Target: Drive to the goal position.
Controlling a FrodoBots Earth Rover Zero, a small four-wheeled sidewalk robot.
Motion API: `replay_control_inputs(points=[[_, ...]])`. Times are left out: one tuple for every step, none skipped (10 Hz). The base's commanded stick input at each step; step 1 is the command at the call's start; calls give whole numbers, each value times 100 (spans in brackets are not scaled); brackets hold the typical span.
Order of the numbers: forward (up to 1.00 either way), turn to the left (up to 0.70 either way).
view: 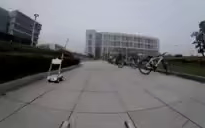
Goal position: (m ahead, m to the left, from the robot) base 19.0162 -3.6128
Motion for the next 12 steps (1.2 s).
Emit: replay_control_inputs(points=[[100, 10], [100, 17], [100, 11], [100, 13], [100, 10], [100, -19], [100, -40], [100, -40], [100, -40], [100, -29], [100, 10], [100, 9]])
